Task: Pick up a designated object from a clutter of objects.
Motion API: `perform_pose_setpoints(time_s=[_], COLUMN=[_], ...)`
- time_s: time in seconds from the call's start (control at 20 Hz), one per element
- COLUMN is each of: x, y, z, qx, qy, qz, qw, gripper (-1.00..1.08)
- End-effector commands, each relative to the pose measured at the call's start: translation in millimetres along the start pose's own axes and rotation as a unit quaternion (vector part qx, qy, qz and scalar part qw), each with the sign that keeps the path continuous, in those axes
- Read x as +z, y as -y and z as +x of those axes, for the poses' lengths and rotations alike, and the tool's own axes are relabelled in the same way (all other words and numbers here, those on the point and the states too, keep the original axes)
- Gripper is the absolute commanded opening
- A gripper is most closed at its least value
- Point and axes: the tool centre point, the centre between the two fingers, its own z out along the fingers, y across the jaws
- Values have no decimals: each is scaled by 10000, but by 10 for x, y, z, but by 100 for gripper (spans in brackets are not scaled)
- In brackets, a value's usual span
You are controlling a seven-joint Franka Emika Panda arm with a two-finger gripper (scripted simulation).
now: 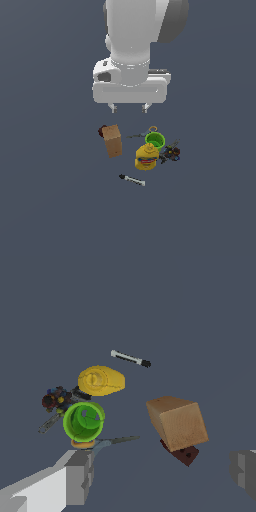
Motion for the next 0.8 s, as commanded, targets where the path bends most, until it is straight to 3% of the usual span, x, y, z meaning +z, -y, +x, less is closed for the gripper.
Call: perform_pose_setpoints(time_s=[0.0, 0.75], x=[0, -85], y=[0, 48], z=[0, 49], qx=[0, -145], qy=[0, -54], qz=[0, 83], qw=[10000, 9998], gripper=[100, 100])
